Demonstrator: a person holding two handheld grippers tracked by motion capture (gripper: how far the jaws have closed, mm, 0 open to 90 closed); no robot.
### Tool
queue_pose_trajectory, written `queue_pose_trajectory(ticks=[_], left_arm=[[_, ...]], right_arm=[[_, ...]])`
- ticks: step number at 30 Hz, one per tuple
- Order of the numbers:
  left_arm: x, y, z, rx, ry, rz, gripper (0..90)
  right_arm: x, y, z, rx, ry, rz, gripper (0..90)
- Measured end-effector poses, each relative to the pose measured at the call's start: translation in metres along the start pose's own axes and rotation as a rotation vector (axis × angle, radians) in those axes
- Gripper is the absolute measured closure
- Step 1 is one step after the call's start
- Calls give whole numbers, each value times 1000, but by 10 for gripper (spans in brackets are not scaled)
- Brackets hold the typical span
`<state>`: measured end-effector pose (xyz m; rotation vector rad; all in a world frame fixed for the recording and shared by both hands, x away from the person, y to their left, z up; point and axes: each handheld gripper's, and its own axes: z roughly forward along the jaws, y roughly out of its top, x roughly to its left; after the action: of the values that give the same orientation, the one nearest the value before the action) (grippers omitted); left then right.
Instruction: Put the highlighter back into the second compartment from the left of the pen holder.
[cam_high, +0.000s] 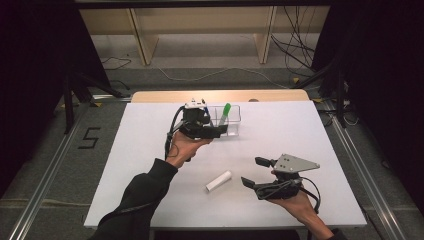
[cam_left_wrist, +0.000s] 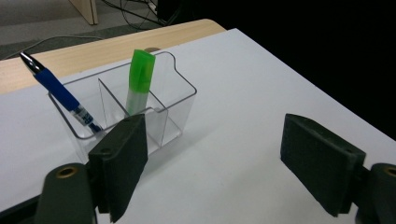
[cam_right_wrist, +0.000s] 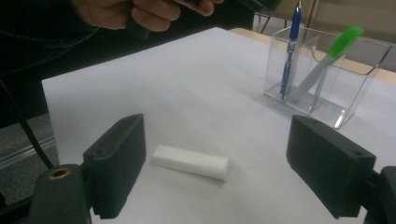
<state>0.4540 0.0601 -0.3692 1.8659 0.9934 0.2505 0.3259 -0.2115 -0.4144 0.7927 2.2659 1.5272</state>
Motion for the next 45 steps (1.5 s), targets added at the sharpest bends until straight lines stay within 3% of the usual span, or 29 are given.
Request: queue_pose_trajectory(ticks=[22, 45], left_arm=[[-18, -31, -4, 194, -22, 113, 202], [-29, -60, 6, 359, -49, 158, 192]], right_arm=[[-3, -1, -5, -13, -17, 12, 201], [-6, -2, -7, -14, -30, 23, 197]])
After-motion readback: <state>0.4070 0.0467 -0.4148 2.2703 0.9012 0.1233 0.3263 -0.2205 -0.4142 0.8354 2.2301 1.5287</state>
